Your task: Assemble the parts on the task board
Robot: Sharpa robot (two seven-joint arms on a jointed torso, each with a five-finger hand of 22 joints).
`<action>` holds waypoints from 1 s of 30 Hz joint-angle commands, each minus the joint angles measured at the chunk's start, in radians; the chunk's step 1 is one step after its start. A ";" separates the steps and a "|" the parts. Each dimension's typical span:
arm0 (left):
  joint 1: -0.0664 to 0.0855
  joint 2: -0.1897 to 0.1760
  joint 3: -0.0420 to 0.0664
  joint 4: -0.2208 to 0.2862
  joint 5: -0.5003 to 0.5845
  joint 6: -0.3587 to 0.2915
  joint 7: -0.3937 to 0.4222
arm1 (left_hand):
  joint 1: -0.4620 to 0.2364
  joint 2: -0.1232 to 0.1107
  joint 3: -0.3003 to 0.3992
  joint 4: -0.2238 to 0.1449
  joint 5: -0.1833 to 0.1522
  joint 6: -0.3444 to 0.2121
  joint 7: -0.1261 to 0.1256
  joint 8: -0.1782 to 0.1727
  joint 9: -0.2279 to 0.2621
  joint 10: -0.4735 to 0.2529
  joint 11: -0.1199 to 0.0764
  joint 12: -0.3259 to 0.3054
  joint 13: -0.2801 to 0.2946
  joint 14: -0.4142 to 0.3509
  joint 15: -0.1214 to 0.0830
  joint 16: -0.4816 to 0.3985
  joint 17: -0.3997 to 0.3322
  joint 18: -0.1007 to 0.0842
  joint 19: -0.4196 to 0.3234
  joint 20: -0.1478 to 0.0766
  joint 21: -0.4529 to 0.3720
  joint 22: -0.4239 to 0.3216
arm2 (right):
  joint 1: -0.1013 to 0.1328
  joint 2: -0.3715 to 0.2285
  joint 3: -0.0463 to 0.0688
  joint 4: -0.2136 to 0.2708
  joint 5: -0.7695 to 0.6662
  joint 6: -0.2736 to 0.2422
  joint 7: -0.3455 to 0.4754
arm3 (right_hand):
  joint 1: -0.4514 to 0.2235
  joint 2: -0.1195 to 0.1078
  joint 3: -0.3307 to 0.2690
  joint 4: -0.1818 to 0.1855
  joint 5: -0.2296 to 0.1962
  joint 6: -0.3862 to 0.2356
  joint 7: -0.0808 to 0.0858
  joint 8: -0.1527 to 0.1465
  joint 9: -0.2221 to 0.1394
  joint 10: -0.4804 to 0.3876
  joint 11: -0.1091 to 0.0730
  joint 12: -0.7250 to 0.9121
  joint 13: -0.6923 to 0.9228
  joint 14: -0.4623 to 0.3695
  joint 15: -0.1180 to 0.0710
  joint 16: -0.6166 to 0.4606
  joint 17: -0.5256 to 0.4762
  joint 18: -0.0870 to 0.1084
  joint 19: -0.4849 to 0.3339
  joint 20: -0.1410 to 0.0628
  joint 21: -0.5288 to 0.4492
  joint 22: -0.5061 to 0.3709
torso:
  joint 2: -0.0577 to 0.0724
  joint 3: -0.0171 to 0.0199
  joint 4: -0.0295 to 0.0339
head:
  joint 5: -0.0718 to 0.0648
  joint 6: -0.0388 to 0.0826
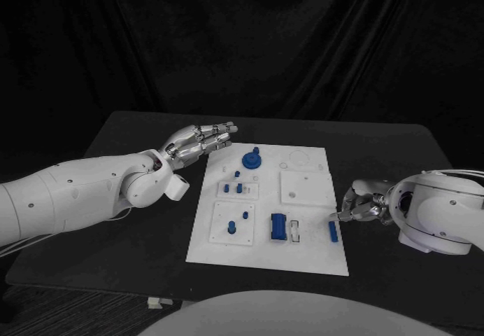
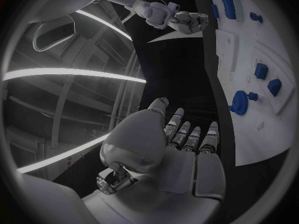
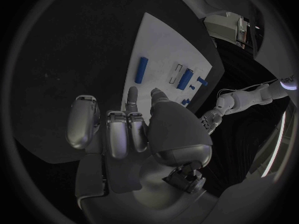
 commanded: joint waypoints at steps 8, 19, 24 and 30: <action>-0.002 0.002 0.001 0.003 0.007 0.004 0.012 | 0.010 0.002 0.004 0.000 0.004 0.005 0.005 0.004 0.001 -0.001 0.005 0.005 0.001 -0.002 0.008 0.005 0.001 0.012 0.007 0.000 0.004 0.000 | -0.034 0.010 0.000 0.002 -0.079 -0.011 -0.047 | 0.012 0.003 -0.009 0.004 -0.007 0.022 -0.003 -0.012 -0.014 0.104 -0.010 0.003 0.263 0.105 -0.010 0.003 0.263 -0.014 0.011 0.002 0.015 0.178 | 0.001 0.0014 0.0013 | -0.007 0.000; -0.002 0.002 0.001 0.002 0.007 0.007 0.011 | 0.010 0.002 0.005 0.000 0.004 0.004 0.006 0.004 0.001 0.000 0.005 0.006 0.001 -0.002 0.007 0.005 0.001 0.012 0.007 0.000 0.004 -0.001 | -0.066 0.028 0.000 -0.012 -0.081 -0.010 -0.047 | 0.015 0.007 -0.012 0.006 -0.021 0.034 -0.005 -0.019 -0.024 0.104 -0.012 0.003 0.263 0.105 -0.011 0.003 0.263 -0.014 0.013 0.000 0.020 0.179 | 0.000 0.0002 0.0008 | -0.008 0.000; -0.003 0.004 0.001 0.001 0.007 0.009 0.011 | 0.010 0.002 0.005 0.000 0.004 0.004 0.006 0.004 0.001 0.000 0.005 0.006 0.001 -0.002 0.007 0.005 0.001 0.012 0.007 0.000 0.004 -0.001 | -0.084 0.037 0.000 -0.022 -0.081 -0.008 -0.046 | 0.053 0.011 -0.006 -0.014 -0.007 0.039 -0.005 -0.043 -0.048 0.104 -0.012 0.003 0.263 0.105 -0.012 0.003 0.263 -0.014 0.014 -0.001 0.020 0.179 | 0.000 0.0007 0.0003 | -0.010 0.000; -0.003 0.005 0.001 0.001 0.007 0.010 0.011 | 0.011 0.002 0.006 0.000 0.005 0.002 0.006 0.004 0.001 -0.001 0.006 0.005 0.001 -0.002 0.007 0.005 0.000 0.012 0.006 0.000 0.004 -0.002 | -0.099 0.045 0.000 -0.034 -0.081 0.000 -0.047 | 0.156 0.012 0.058 -0.080 0.011 0.042 -0.004 -0.092 -0.097 0.104 -0.012 0.003 0.263 0.105 -0.013 0.003 0.263 -0.014 0.012 -0.002 0.016 0.178 | 0.000 0.0012 0.0013 | -0.010 0.000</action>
